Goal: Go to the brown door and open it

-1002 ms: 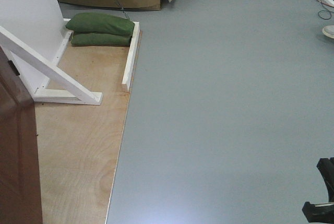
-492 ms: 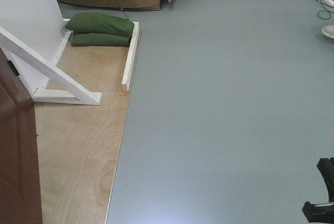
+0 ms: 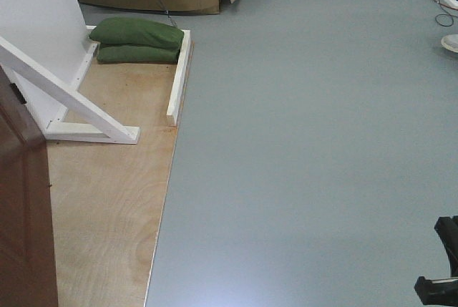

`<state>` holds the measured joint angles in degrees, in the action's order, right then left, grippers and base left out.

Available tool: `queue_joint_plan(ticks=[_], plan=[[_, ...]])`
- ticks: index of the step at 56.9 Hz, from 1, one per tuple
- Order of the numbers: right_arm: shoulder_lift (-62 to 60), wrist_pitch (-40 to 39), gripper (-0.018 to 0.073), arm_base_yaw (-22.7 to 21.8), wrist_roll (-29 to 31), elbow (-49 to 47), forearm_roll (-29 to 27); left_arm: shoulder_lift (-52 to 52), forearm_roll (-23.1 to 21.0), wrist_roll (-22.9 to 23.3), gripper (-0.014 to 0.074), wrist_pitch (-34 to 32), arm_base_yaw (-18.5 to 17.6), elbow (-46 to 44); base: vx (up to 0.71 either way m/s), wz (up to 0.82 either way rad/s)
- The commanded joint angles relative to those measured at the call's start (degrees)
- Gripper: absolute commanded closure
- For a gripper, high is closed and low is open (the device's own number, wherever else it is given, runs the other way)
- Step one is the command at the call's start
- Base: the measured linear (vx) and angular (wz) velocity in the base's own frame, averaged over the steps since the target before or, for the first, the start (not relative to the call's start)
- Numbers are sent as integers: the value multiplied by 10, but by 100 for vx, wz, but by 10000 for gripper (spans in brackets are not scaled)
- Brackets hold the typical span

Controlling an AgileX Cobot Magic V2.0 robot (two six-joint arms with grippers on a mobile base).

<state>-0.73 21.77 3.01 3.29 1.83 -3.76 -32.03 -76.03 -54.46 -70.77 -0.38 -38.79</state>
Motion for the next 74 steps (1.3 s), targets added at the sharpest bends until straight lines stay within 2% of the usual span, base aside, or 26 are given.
queue_joint_plan(ticks=[1, 14, 26, 42, 49, 57, 66, 74], plan=[[-3, -46, 559, 1, 4, 2, 2, -29, 39, 1, 335, 7, 0, -33, 0, 0], [-3, -45, 559, 1, 4, 2, 2, -38, 44, 1, 335, 49, 0, -40, 0, 0], [-3, -45, 559, 1, 4, 2, 2, -38, 44, 1, 335, 52, 0, -40, 0, 0], [-3, -45, 559, 1, 4, 2, 2, -38, 50, 1, 342, 16, 0, -40, 0, 0], [-3, -43, 559, 1, 4, 2, 2, -38, 51, 1, 428, -3, 0, -40, 0, 0], [-3, -43, 559, 1, 4, 2, 2, -39, 63, 1, 606, -2, 0, -40, 0, 0], [-3, -43, 559, 1, 4, 2, 2, -53, 56, 6, 604, -11, 0, -40, 0, 0], [-3, -43, 559, 1, 4, 2, 2, -61, 39, 50, 604, -43, 0, -41, 0, 0]])
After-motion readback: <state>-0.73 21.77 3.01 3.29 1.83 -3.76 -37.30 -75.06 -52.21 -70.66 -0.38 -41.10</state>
